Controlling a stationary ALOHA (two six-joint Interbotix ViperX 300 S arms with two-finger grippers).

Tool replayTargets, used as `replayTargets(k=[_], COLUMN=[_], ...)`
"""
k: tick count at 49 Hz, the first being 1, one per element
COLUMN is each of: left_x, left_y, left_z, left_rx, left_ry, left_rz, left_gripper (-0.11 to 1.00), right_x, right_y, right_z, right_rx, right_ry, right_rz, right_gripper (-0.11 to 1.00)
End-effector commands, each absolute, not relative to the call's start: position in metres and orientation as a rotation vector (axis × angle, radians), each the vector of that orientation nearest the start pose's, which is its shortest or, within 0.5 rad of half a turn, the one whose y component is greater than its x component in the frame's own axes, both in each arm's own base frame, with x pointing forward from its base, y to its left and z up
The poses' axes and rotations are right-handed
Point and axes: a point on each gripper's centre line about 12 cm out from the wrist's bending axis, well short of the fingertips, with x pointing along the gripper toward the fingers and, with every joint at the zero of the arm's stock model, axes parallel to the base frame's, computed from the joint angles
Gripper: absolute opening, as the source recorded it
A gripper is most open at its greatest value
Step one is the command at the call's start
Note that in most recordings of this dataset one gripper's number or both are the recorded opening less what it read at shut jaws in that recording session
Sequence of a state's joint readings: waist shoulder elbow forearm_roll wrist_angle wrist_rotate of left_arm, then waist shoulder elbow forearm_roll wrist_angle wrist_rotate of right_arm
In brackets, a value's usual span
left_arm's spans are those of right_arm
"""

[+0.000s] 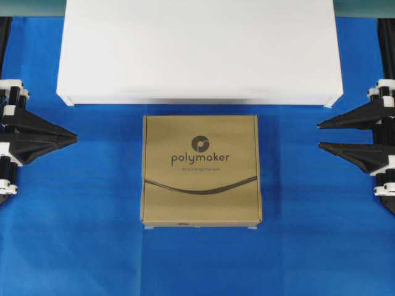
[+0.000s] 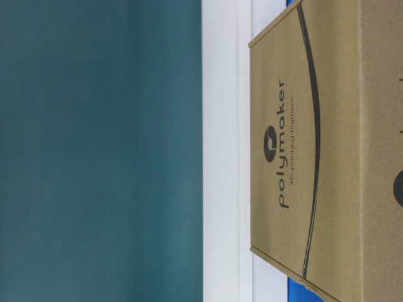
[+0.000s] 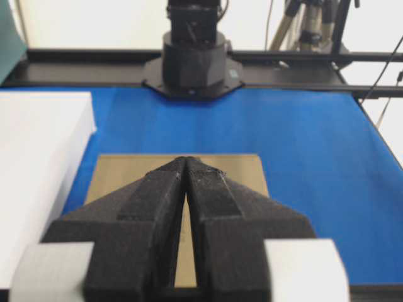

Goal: Place the cardboard box on the stand after clamping it between your arms.
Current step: 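Move both grippers inward toward the left and right sides of the brown box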

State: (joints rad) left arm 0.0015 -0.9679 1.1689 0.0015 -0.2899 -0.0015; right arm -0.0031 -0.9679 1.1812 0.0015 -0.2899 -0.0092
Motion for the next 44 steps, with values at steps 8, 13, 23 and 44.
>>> replayTargets(k=[8,13,23,44], left_x=[0.209,0.214,0.225,0.239], left_y=[-0.001,-0.002,-0.004,-0.008], left_z=[0.305,0.307,0.292,0.265], left_rx=[0.027,0.029,0.035,0.045], left_ry=[0.009,0.058,0.253,0.518], left_rz=[-0.008,-0.012,-0.021,-0.036], left_gripper=[0.0,0.0,0.0,0.0], right_x=[0.201,0.202,0.206,0.216], right_y=[-0.002,-0.001,0.0,0.002], right_z=[0.291,0.29,0.283,0.25], right_rx=[0.076,0.116,0.151,0.149], right_ry=[0.021,0.104,0.269,0.698], right_rz=[-0.015,-0.012,-0.017,-0.029], right_gripper=[0.05,0.01,0.02,0.02])
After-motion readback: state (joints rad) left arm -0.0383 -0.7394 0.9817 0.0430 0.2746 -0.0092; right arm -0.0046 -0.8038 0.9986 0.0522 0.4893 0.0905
